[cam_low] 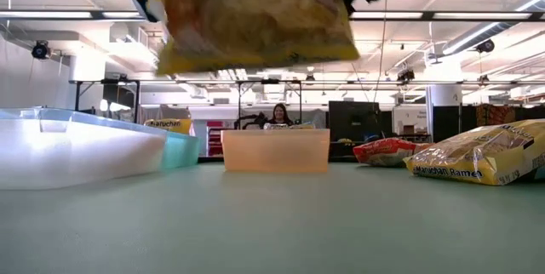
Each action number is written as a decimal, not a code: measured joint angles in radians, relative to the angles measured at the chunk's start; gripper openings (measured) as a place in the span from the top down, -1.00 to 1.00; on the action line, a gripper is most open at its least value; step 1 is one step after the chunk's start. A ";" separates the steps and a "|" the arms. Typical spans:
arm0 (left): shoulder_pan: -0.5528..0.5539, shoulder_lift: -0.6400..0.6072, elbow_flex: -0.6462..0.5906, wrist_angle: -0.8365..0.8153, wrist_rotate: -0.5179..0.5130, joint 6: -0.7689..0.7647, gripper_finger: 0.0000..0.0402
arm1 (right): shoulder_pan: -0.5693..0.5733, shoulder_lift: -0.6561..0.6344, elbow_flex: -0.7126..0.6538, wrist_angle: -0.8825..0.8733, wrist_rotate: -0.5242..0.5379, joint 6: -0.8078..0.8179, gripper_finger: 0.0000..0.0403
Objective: Sort Maruchan noodles
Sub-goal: Put the yellow noodle pack into the blue bin
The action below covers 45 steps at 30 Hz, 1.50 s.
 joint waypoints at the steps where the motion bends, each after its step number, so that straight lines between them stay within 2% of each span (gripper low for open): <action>1: 0.000 0.000 0.000 0.002 0.005 0.000 0.07 | 0.000 0.000 0.012 -0.002 0.001 -0.015 0.46; 6: 0.004 0.000 0.001 0.008 0.022 -0.008 0.10 | 0.000 0.001 0.086 -0.126 0.010 -0.077 0.46; 10: 0.005 0.000 0.001 0.000 0.023 -0.007 0.20 | 0.000 0.001 0.121 -0.216 0.046 -0.086 0.46; 18: 0.004 0.000 0.001 0.007 0.036 -0.005 0.49 | 0.005 0.002 0.129 -0.225 0.045 -0.069 0.46; 24: 0.004 0.001 0.000 0.009 0.038 -0.008 0.46 | 0.005 0.002 0.128 -0.229 0.045 -0.051 0.45; 28: 0.004 0.001 0.000 0.009 0.039 -0.011 0.46 | 0.005 0.002 0.136 -0.246 0.046 -0.001 0.36; 33: 0.006 0.002 -0.002 0.009 0.038 -0.013 0.57 | 0.005 0.002 0.173 -0.314 0.041 0.005 0.18; 37: 0.007 0.002 -0.002 0.000 0.036 -0.012 0.58 | 0.005 0.002 0.245 -0.445 0.037 0.006 0.07; 45: 0.050 0.001 -0.002 -0.006 -0.004 -0.011 0.59 | 0.005 0.001 0.421 -0.912 0.022 -0.008 0.03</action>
